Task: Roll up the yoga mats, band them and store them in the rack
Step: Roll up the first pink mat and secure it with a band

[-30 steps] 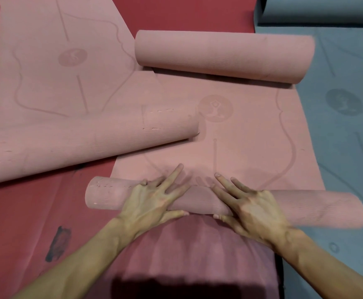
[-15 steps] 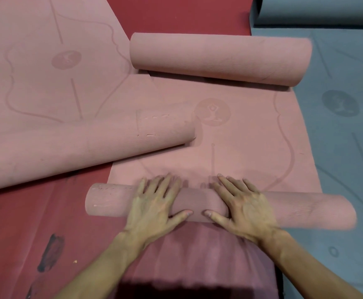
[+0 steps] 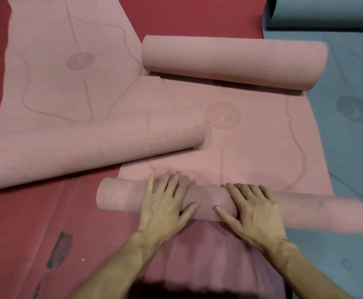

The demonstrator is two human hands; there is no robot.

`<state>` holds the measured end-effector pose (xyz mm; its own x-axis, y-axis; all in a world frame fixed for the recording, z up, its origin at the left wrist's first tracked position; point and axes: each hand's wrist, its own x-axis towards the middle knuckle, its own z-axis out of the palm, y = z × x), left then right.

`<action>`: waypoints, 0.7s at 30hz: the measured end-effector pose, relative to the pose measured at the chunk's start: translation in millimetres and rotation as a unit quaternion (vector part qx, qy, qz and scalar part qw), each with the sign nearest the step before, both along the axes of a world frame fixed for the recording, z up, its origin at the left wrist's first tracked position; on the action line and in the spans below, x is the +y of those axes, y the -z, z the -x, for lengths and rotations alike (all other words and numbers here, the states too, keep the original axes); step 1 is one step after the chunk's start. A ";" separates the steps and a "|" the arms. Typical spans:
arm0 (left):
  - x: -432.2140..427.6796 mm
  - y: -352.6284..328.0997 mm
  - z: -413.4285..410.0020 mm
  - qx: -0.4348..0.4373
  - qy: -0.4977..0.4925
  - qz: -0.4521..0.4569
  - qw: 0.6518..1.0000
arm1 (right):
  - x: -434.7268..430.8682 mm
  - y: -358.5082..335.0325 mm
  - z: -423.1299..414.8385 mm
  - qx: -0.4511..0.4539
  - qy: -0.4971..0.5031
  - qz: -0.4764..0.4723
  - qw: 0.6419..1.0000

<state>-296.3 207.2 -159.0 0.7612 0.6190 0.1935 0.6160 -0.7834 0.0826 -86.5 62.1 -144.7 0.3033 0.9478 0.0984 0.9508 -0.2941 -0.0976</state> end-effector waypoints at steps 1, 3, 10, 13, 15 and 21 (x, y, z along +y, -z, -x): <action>-2.2 2.1 1.9 -0.009 -0.003 -0.004 1.000 | -0.1 -0.3 -0.6 0.000 0.000 0.000 1.000; -2.3 6.0 3.0 -0.028 -0.002 -0.008 1.000 | -1.7 0.4 -0.3 0.000 0.001 0.001 1.000; 16.3 7.4 -9.8 -0.064 0.002 -0.013 0.998 | 16.8 -7.4 0.5 0.000 0.040 0.007 0.999; 23.2 4.6 -14.0 -0.060 0.014 0.002 0.998 | 17.6 -5.4 -1.3 -0.011 0.033 0.016 0.999; 26.2 3.3 -16.1 -0.046 0.016 0.009 0.999 | 19.2 -3.6 -3.0 -0.011 0.037 0.025 0.999; 28.2 7.1 -3.0 -0.041 -0.043 -0.020 0.998 | 36.5 -6.6 -10.2 -0.033 0.067 0.054 0.996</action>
